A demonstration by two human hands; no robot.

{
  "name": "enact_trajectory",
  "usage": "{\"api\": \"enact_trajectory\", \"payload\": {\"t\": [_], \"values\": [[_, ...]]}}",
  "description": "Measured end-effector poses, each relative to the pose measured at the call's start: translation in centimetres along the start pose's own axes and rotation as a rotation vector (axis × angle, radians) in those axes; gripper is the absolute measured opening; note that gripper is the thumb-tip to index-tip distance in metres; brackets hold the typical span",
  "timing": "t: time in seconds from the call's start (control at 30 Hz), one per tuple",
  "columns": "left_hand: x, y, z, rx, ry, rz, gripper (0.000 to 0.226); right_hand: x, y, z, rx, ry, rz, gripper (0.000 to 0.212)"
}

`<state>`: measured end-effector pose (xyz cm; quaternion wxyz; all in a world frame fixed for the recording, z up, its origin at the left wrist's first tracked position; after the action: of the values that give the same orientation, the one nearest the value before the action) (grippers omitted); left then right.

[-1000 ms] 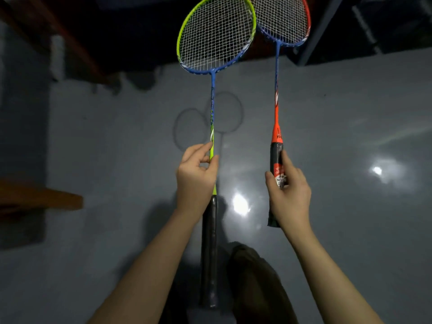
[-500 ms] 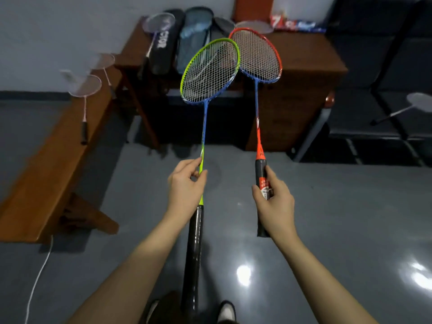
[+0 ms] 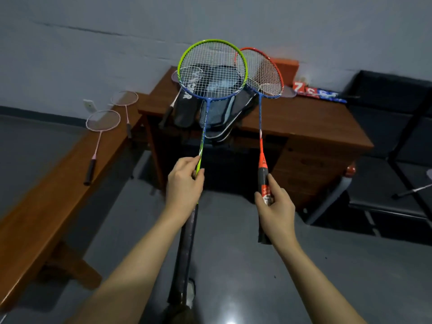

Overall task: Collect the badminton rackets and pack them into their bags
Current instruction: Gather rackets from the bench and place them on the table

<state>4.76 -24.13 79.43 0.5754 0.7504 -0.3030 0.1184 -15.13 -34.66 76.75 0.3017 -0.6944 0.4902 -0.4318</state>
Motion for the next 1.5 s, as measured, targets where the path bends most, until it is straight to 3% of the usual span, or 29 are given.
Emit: {"api": "enact_trajectory", "payload": {"t": [0.3,0.77,1.03,1.2,1.5], "values": [[14.6,-3.9,9.4,0.025,-0.056,-0.011,0.030,12.7,-2.5,8.6,-0.138,0.049,-0.054,0.059],[25.7,-4.9,32.2,0.058,-0.148,-0.049,0.021,33.9,5.4,14.3,-0.171,0.067,-0.046,0.058],[29.0,-6.2,42.7,0.088,-0.154,-0.126,0.031,45.5,9.4,16.5,-0.164,-0.007,-0.135,0.058],[31.5,-8.7,47.7,0.140,-0.178,-0.168,0.028,48.8,10.8,19.9,-0.163,-0.099,-0.168,0.058],[36.9,-14.7,55.8,0.190,-0.366,-0.248,0.036,52.0,13.0,25.8,-0.309,-0.202,-0.190,0.059]]}}
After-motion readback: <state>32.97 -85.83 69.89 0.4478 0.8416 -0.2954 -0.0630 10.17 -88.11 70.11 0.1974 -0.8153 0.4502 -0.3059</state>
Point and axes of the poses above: each hand's wrist, its own x-axis towards the middle knuckle, its own z-axis out of the palm, y = z × x, the point moved 6 cm from there along x, towards the middle knuckle, and after that the axes turned 14 degrees about y, right-handed, at the moved point
